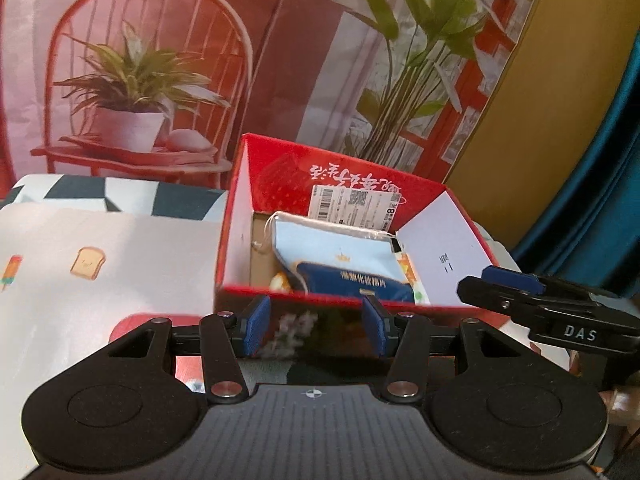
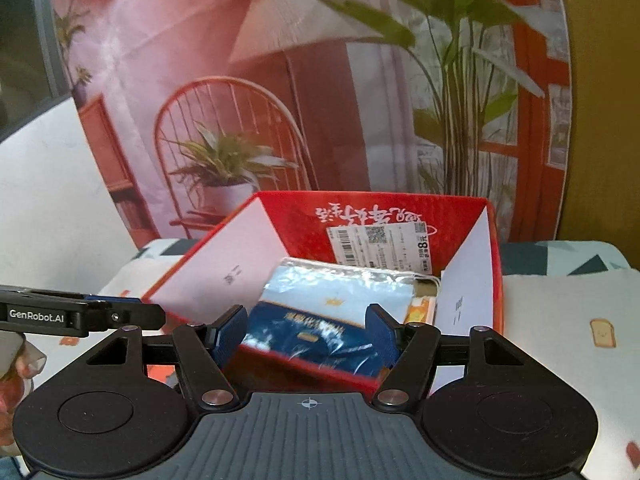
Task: Organize soft objects
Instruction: 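Lower the blue bag into the box and open both grippers, then close both grippers on the black strap item with grey mesh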
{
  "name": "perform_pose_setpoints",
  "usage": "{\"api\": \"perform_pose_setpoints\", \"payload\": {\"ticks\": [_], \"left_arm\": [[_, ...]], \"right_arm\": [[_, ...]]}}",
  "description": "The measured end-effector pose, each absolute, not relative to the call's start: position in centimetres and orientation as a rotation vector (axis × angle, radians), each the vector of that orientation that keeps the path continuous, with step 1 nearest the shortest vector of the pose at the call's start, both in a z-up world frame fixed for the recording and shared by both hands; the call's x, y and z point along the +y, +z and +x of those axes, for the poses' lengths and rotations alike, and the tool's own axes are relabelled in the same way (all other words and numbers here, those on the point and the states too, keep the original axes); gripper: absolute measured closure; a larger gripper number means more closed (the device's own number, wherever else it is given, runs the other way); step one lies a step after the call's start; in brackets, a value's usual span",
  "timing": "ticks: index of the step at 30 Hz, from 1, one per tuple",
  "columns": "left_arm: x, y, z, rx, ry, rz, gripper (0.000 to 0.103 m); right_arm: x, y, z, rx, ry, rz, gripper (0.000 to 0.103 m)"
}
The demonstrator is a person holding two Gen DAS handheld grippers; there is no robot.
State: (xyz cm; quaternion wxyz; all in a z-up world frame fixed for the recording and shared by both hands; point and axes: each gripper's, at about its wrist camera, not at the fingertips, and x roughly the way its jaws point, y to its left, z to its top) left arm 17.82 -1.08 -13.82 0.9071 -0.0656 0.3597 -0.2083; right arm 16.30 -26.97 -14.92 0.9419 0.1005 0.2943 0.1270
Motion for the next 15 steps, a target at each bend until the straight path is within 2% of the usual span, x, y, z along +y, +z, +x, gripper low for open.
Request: {"api": "perform_pose_setpoints", "payload": {"ticks": [7, 15], "left_arm": [[0.0, -14.6, 14.9, 0.727, -0.427, -0.137, 0.050], [-0.5, -18.3, 15.8, 0.813, -0.421, -0.160, 0.050]], "right_arm": [[-27.0, -16.0, 12.1, 0.570, 0.244, 0.240, 0.041], [-28.0, -19.8, 9.7, 0.646, 0.185, 0.231, 0.041]]}}
